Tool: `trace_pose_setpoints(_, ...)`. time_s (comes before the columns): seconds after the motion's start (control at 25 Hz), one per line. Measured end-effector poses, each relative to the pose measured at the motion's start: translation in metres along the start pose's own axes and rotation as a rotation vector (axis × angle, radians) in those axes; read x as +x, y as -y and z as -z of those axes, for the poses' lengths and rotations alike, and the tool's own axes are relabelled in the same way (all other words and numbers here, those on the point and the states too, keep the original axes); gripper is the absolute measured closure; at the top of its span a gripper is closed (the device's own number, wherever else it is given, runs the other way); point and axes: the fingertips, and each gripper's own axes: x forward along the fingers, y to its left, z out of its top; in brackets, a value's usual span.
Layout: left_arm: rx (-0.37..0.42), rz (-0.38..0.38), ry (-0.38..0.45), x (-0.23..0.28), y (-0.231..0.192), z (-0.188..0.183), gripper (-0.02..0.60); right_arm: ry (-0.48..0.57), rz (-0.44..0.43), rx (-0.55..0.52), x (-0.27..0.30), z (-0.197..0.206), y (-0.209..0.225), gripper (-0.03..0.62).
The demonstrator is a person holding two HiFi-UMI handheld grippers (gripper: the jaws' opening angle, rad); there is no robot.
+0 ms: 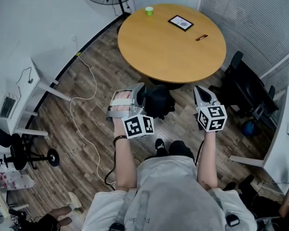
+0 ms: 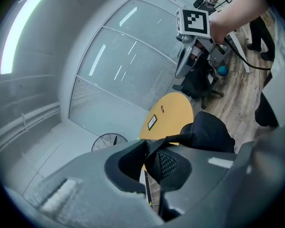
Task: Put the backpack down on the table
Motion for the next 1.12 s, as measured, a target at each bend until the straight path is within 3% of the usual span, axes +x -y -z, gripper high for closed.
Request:
trace_pose_setpoints(0.28,0.115,-0.018,0.018,0.040,-0.061,-0.008,0.577,-0.006,0.000,0.026,0.035,-0.007,0.014,0.594)
trace_pose_setpoints(0.52,0.221,-0.058,0.013,0.083,-0.131,-0.013,0.577,-0.038,-0.076,0.008,0.092,-0.011,0.012,0.594)
trace_pose_setpoints(0.72,0.250,-0.100,0.031,0.127,-0.181,-0.031,0.577,-0.037,-0.085,0.012,0.146,-0.031,0.039,0.594)
trace_pose_setpoints(1.12,0.302,-0.108,0.080,0.241,-0.246,-0.089,0.575,-0.020,-0.117,-0.005,0.239,-0.094,0.108,0.594)
